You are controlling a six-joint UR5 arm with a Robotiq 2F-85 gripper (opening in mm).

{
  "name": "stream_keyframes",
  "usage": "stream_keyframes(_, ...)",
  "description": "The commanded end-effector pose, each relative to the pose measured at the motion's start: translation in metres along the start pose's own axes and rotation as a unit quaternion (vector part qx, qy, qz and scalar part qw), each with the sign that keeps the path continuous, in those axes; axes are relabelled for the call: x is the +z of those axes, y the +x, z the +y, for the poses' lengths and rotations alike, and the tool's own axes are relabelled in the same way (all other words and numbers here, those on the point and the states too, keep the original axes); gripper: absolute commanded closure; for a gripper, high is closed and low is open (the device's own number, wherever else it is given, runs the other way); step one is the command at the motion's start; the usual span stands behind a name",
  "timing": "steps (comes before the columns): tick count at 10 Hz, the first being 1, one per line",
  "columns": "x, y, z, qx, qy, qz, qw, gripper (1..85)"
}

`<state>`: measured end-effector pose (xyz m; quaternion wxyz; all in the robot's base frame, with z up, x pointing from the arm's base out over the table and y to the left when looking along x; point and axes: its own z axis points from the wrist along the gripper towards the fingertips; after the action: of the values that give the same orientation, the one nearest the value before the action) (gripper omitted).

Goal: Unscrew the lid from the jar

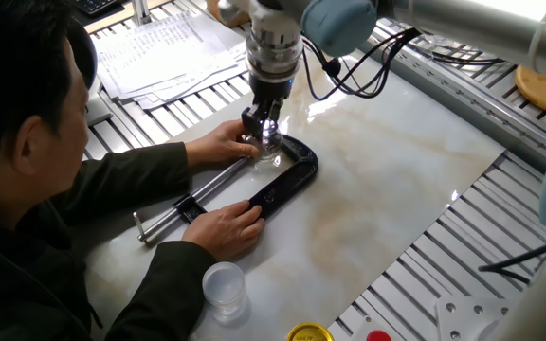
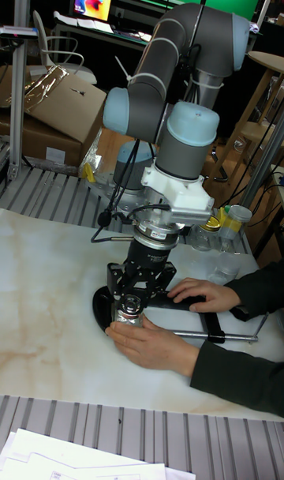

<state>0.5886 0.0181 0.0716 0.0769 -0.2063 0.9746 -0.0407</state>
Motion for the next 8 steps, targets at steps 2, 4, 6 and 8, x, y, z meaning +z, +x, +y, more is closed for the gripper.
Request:
stream_keyframes(2,-0.005,-0.001,0.000,-0.141,0.025,-0.004,0.9897,56.3)
stream_keyframes(4,-0.024,0.006,0.005,-0.186,0.019,0.011,0.9824,56.3)
stream_keyframes(6,-0.017,0.007,0.014,-0.235,0.002,0.010,0.9719,54.3)
stream_keyframes(8,-0.020,0.016,0.023,-0.256,-0.019,0.024,0.9662,46.7)
